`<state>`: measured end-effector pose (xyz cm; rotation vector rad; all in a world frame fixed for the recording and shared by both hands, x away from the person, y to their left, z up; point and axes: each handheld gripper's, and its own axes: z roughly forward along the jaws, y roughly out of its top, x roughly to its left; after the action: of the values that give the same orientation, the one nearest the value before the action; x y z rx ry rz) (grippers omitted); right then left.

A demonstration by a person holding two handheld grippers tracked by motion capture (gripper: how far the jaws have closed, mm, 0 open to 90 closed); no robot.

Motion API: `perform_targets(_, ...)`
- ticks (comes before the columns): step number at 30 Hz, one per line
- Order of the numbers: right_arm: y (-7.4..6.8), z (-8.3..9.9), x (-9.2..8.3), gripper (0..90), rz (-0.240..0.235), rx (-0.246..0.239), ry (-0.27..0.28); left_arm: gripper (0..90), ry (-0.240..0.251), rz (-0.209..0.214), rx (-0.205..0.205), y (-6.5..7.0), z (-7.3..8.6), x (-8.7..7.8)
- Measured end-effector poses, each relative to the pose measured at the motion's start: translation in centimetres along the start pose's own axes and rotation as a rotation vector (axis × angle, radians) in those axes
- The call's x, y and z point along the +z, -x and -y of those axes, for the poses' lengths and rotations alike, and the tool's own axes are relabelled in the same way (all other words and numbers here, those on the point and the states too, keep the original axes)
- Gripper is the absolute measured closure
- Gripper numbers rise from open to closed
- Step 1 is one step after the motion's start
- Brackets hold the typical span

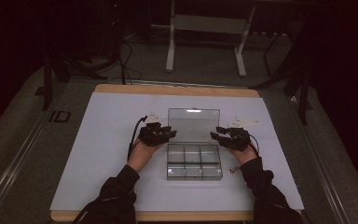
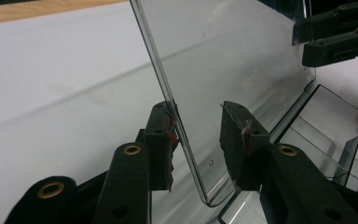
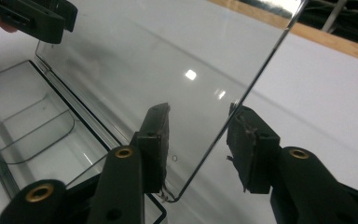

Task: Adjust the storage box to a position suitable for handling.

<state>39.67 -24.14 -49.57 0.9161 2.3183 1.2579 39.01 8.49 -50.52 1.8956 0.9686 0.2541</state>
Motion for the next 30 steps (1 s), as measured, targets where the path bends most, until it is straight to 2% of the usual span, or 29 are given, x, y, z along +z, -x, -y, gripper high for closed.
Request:
perform_targets(4, 0.0, 0.2, 0.2, 57.2, -0.004, 0.011, -0.014, 63.4, 0.000, 0.002, -0.026, -0.1, 0.1, 0.2)
perform_targets(8, 0.0, 0.3, 0.6, 50.7, -0.014, 0.021, -0.042, 59.2, -0.037, 0.014, -0.058, -0.3, 0.2, 0.6)
perform_targets(11, 0.1, 0.4, 0.7, 50.6, -0.023, 0.033, -0.042, 59.0, -0.043, 0.022, -0.075, -0.5, 0.2, 0.7)
perform_targets(12, 0.3, 0.4, 0.8, 50.4, -0.029, 0.052, -0.049, 58.1, -0.059, 0.016, -0.087, -0.5, 0.1, 0.8)
perform_targets(15, 0.4, 0.4, 0.9, 50.3, -0.037, 0.067, -0.058, 55.6, -0.075, 0.008, -0.074, -0.3, 0.0, 0.9)
perform_targets(20, 0.4, 0.1, 1.0, 50.2, -0.037, 0.106, -0.093, 54.2, -0.086, 0.013, -0.100, -0.4, 0.1, 1.1)
perform_targets(24, 0.6, 0.0, 1.2, 49.6, -0.045, 0.143, -0.119, 49.0, -0.114, 0.005, -0.098, -0.2, 0.0, 1.4)
perform_targets(30, 0.9, -0.1, 1.3, 49.4, -0.056, 0.174, -0.136, 48.8, -0.120, 0.018, -0.135, -0.4, 0.0, 1.5)
